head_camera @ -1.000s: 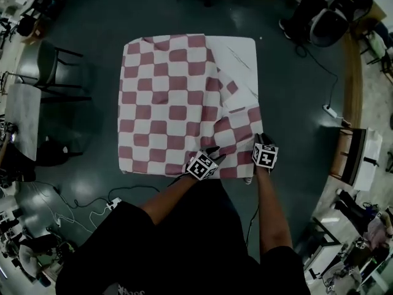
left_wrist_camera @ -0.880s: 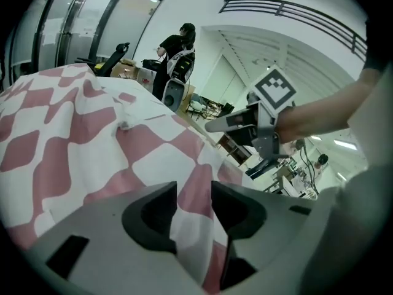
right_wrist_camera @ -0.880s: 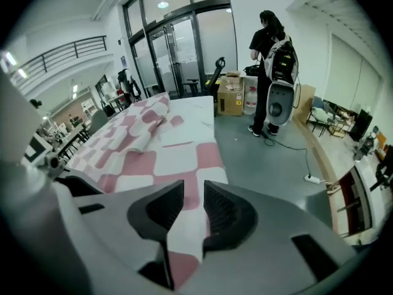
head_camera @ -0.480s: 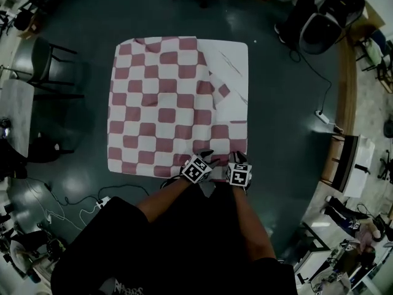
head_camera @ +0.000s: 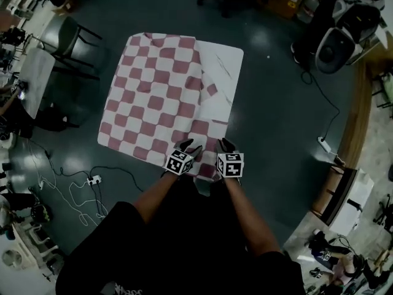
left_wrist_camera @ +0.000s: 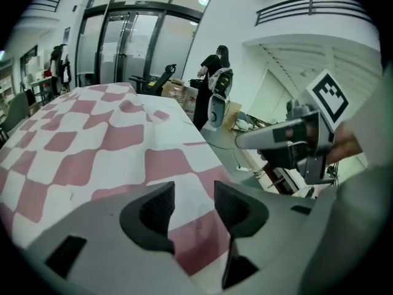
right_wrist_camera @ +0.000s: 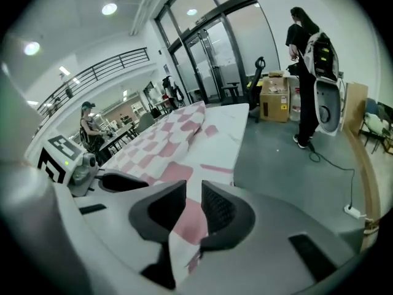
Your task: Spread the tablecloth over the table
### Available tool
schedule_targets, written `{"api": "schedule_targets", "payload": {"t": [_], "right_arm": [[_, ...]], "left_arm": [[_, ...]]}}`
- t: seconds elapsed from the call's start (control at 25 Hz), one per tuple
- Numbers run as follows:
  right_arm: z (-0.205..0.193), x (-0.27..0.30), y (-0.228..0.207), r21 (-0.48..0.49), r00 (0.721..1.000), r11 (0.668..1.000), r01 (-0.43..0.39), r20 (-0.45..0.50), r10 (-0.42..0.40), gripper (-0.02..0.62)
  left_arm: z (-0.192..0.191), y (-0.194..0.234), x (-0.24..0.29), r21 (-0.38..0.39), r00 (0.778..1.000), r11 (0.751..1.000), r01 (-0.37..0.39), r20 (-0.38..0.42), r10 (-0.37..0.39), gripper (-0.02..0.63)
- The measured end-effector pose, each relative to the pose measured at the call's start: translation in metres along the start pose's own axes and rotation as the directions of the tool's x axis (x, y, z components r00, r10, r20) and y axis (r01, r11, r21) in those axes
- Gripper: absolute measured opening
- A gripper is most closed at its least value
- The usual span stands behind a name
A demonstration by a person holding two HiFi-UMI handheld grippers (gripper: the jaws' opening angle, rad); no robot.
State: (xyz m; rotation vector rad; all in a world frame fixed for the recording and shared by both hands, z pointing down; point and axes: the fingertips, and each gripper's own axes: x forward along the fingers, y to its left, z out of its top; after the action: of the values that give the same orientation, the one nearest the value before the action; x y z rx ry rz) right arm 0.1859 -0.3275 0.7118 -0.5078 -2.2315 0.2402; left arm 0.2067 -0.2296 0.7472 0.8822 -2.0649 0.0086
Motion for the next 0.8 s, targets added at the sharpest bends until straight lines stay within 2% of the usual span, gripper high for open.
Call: {"api": "schedule_targets", "payload": {"t": [0.16,0.36,0.56,0.8], "right_arm": [[0.023,-0.006,-0.022,-0.051,1.000,0.999,-0.006,0.008,0.007,0.089],[0.035,0.005,-0.032,-0.085,1.000,0.996,0.008,-0.021,-0.009,0.098],[0.059,0.020,-0.022,-0.110,0.999,0.994,0.020,-0.033,-0.024,0.115],[0.114,0.062,-0.040,-0.148,0.999,0.989,0.015,-0.043,-0.021,0.118]], "left_arm": [[0.024,-0.021,0.001,-0.037,0.998,0.999,-0.020,0.061,0.023,0.201],[0.047,-0.026,0.012,-0.080,0.991,0.996,0.033,0.129,-0.022,0.201],[0.059,0.002,0.005,-0.106,0.987,0.994,0.028,0.159,-0.011,0.201],[0.081,0.039,0.002,-0.165,0.981,0.986,-0.022,0.184,0.052,0.201]]}}
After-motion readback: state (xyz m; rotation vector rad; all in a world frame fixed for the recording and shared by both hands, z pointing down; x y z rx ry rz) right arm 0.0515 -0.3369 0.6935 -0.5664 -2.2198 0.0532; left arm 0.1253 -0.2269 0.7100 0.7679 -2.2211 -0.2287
